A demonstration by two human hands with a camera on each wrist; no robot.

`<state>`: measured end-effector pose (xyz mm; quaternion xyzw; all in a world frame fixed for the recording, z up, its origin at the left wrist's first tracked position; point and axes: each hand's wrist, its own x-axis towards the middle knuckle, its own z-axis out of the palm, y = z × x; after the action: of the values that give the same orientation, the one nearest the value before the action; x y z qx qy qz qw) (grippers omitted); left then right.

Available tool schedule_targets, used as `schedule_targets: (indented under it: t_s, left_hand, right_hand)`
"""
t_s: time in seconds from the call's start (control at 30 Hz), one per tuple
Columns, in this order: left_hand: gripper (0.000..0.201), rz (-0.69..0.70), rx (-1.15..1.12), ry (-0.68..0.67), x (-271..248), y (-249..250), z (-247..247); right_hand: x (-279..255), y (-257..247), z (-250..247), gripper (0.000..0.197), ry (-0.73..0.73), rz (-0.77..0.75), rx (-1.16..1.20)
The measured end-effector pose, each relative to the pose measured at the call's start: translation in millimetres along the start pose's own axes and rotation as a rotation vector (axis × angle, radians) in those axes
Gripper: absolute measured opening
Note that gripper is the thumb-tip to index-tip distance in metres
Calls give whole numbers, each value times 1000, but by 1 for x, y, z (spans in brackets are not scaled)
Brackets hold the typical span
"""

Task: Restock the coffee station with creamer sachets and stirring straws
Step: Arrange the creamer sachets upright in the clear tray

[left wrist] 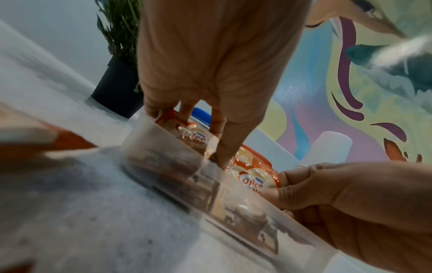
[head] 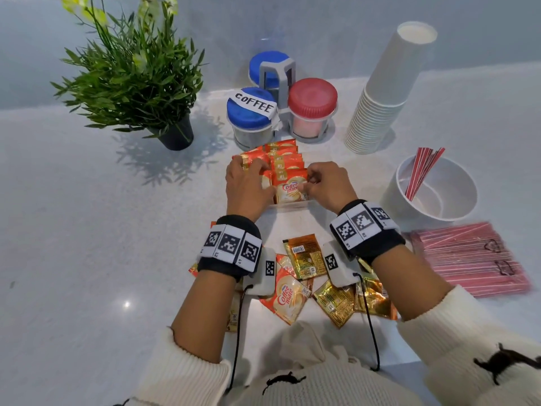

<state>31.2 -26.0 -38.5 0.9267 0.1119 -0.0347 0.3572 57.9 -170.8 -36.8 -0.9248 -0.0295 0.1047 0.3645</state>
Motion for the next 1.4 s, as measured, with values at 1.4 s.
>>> schedule_targets:
  t_s: [1.4]
  left_hand:
    - [53,50,-67,135,-16,5,-22]
  right_hand:
    - [-40,-9,-15,10,-109,-175,-28]
